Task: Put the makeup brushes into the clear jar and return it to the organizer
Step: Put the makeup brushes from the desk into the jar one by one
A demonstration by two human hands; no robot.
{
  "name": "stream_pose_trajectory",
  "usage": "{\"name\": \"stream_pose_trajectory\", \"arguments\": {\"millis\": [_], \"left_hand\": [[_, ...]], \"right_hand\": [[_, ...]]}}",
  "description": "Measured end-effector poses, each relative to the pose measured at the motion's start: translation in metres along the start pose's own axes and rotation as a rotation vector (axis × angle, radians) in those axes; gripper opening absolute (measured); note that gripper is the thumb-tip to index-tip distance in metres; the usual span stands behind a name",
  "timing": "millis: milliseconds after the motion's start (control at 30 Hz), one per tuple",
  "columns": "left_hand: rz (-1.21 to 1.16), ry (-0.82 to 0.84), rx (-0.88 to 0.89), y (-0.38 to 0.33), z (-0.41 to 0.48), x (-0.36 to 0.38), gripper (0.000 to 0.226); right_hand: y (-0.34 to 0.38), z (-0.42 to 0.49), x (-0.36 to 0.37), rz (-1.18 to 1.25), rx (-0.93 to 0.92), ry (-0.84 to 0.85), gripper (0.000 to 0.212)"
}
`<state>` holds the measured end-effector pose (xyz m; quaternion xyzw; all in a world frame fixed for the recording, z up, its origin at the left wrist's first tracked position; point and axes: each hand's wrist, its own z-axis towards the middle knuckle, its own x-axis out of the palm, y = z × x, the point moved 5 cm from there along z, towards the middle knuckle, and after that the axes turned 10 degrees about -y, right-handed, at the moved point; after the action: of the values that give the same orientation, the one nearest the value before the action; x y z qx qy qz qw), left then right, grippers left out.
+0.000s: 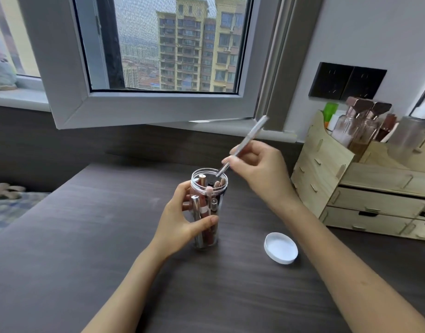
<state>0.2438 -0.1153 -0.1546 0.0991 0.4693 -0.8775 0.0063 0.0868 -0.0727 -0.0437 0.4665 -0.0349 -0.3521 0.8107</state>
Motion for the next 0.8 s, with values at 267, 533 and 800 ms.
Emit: {"name": "stream_pose_trajectory", "arguments": {"millis": [267, 533, 800], "left_hand": [[-0.016, 0.014, -0.003, 0.001, 0.0, 0.001, 0.072], [-0.014, -0.005, -0.012, 0.002, 0.0, 0.001, 0.067], [-0.015, 0.005, -0.011, 0.005, 0.001, 0.001, 0.069]], "right_hand": [[0.001, -0.001, 0.026, -0.302, 0.023, 0.402, 0.02], [-0.11, 0.049, -0.017, -0.33, 0.291, -0.096, 0.016], [-0.205, 0.037, -0.014, -0.982, 0.51, 0.04, 0.048]]}}
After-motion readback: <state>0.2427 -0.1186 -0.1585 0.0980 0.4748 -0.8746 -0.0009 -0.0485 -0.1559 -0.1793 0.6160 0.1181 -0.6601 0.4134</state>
